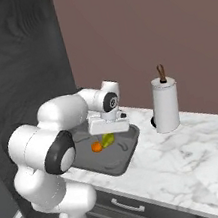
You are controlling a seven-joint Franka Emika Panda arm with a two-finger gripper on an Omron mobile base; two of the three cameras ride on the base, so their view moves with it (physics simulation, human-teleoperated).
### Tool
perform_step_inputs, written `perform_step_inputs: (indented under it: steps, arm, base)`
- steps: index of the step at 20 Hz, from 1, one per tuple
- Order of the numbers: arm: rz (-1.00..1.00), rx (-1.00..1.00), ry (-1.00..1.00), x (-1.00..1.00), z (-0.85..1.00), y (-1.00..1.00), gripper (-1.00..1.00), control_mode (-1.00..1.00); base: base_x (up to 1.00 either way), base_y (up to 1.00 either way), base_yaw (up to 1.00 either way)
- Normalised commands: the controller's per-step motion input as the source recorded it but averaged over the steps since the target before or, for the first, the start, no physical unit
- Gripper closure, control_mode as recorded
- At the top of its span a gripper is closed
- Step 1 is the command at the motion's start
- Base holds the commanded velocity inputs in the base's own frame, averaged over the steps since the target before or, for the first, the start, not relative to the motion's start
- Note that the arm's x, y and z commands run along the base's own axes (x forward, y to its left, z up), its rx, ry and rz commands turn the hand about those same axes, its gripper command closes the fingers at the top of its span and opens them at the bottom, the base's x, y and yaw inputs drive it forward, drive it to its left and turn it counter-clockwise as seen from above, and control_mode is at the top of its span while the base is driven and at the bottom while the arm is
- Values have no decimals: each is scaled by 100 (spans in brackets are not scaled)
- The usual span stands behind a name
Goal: Pick the pear and tangerine from the fridge and place them inside the tupperware on the counter.
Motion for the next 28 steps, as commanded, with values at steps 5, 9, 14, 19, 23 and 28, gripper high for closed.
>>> perform_step_inputs:
  steps: [5,9,14,19,23,28]
  arm:
    - [0,-4,0,22,-40,0,100,-100]
    - [0,-2,0,15,-40,0,100,-100]
    - [0,-1,-1,11,-38,0,100,-100]
    - [-1,-2,-6,3,-36,0,-100,-100]
    - [-4,0,-11,-1,-8,0,-100,-100]
    - [-20,0,-2,-20,1,0,-100,-100]
  base:
    - [0,0,0]
    - [0,0,0]
    - [0,0,0]
    - [0,0,0]
    - [0,0,0]
    - [0,0,0]
